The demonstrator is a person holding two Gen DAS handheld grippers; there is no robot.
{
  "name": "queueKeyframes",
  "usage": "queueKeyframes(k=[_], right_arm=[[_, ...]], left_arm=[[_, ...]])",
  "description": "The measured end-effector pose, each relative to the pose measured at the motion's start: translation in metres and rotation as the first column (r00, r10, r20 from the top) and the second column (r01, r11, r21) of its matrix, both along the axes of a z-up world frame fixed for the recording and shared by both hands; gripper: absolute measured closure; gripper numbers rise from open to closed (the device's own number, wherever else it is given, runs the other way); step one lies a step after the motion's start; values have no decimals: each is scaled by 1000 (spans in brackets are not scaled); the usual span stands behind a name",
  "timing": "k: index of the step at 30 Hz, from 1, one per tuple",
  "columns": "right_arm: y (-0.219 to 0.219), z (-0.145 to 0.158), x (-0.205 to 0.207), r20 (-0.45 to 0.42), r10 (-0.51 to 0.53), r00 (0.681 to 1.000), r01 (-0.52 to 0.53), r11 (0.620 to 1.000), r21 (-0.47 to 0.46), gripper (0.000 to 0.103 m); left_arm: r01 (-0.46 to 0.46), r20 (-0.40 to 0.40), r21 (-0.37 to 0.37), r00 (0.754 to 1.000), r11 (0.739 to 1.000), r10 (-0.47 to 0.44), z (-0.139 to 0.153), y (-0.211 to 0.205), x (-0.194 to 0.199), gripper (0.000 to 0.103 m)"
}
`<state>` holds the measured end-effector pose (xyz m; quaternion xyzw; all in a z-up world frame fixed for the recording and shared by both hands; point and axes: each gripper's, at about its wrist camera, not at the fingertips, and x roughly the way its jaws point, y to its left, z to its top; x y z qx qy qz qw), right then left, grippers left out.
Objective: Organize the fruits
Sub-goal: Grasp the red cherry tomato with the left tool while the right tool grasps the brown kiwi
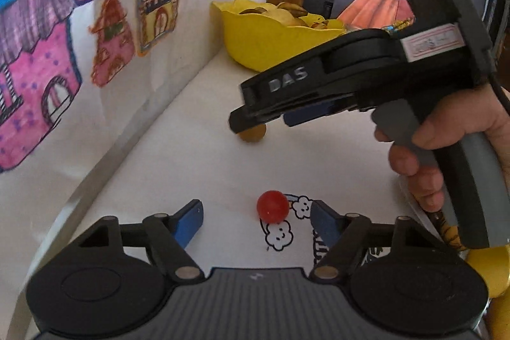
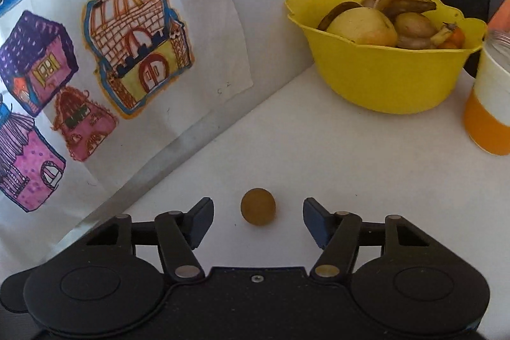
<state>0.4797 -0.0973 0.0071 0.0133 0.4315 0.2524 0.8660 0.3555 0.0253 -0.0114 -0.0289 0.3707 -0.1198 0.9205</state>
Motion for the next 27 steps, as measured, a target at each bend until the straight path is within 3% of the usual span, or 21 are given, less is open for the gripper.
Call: queueKeyframes(k=[4, 8, 13, 18, 21, 27], right_arm=[[6, -2, 0, 14, 16, 1000, -15, 1000, -13, 43], [7, -6, 3, 16, 17, 1000, -17, 1000, -17, 52], [9, -13, 2, 13, 21, 1000, -20, 999, -38, 66], [8, -16, -2, 43, 32, 999, -30, 998, -51, 68], [9, -16, -4, 64, 46, 997, -42, 996, -75, 74], [-2, -10, -9, 60, 40, 997, -36, 998, -56, 75]], left_arm=[[39, 16, 14, 999, 999, -39, -2, -7, 2, 31], [43, 35, 57, 998, 997, -45, -3, -14, 5, 45], [20, 40, 46, 999, 999, -22, -3, -14, 8, 59], [34, 24, 40, 999, 999, -35, -1, -16, 10, 72], [37, 16, 26, 999, 999, -37, 1, -16, 10, 76], [37, 25, 24, 999, 999, -38, 2, -17, 8, 80]])
